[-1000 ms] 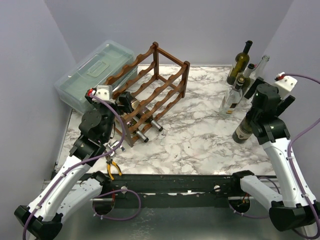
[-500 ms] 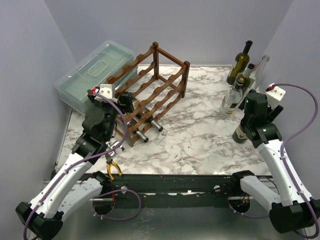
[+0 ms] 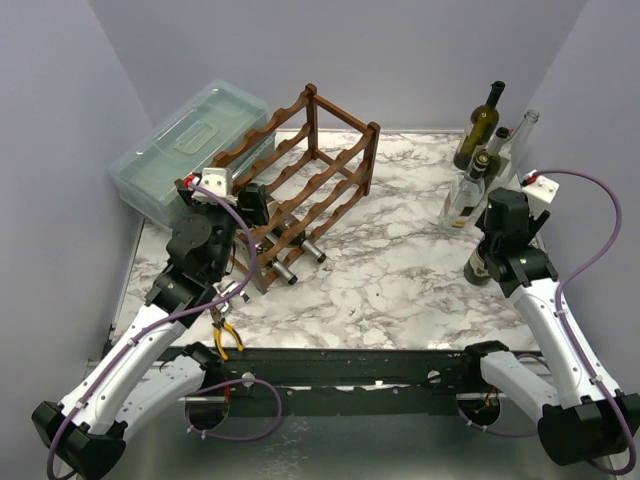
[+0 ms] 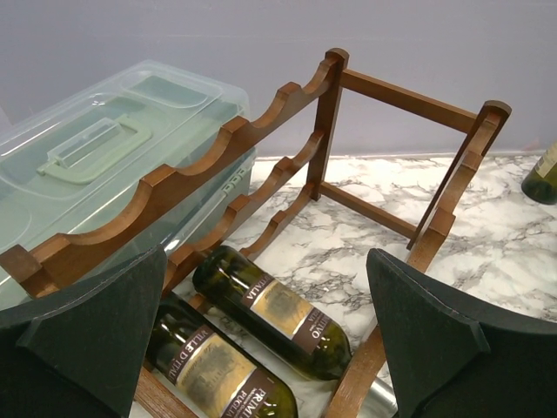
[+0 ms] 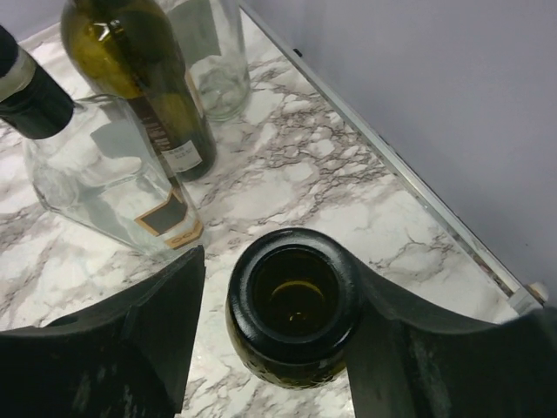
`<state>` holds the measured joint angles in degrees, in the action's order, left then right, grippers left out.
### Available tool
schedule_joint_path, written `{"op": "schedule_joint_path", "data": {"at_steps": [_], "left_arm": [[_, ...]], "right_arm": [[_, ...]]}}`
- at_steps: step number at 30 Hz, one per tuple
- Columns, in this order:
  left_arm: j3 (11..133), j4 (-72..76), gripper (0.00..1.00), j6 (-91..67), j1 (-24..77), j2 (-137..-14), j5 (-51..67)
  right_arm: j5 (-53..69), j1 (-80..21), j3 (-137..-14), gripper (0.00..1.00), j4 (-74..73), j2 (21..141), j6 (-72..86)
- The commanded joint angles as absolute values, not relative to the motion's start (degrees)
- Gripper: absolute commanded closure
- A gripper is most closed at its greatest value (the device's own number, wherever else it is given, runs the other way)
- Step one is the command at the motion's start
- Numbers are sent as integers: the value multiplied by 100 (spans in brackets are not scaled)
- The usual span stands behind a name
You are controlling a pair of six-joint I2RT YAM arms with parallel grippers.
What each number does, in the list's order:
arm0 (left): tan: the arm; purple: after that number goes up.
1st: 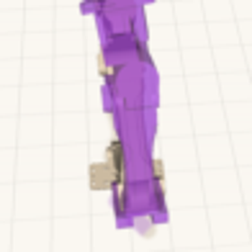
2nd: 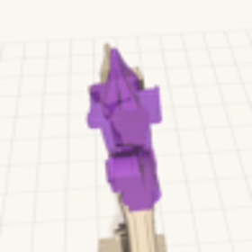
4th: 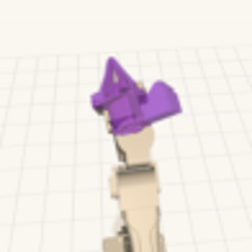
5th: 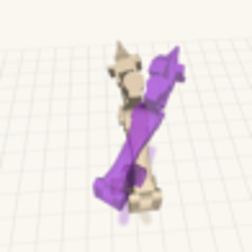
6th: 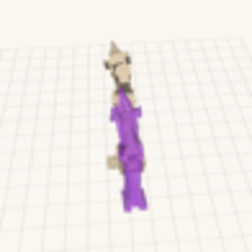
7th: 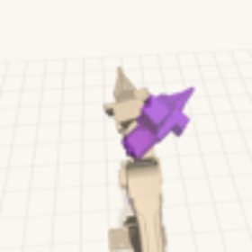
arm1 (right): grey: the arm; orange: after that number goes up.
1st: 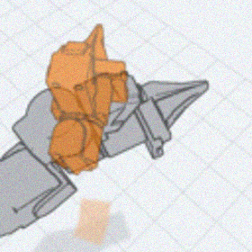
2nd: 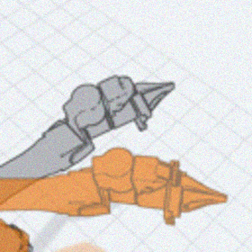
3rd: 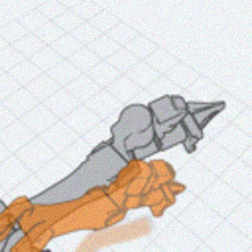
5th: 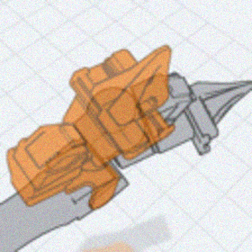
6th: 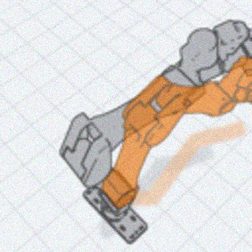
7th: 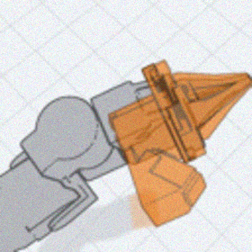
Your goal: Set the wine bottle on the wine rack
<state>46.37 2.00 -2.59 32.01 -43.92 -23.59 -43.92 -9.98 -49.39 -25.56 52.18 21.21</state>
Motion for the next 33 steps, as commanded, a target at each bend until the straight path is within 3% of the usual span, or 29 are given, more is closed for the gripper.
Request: {"op": "schedule_joint_path", "data": {"at_steps": [1,9,14,17,22,26,33], "left_arm": [[4610,202,1,-337,3247,-4385,-2358],[4612,207,1,-340,3247,-4588,-2413],[4633,211,1,-445,3251,-4648,-2423],[4676,211,1,-455,3252,-4647,-2396],[4754,211,1,-578,3252,-4697,-2380],[5049,71,1,-891,3251,-4804,-1657],[5970,-209,2,-1483,3252,-5569,177]], "right_arm": [[-3874,-974,-4846,41,-2407,5218,2050],[-2778,-974,-4677,61,-2207,4977,1881],[-1538,-974,-4738,70,-2215,5065,1617],[-729,-974,-4806,83,-2336,5153,1676],[1138,-976,-4884,88,-2255,5363,1992],[2131,-974,-4667,90,-1746,5431,2645],[2743,-974,-4023,100,-653,5460,4006]]}}
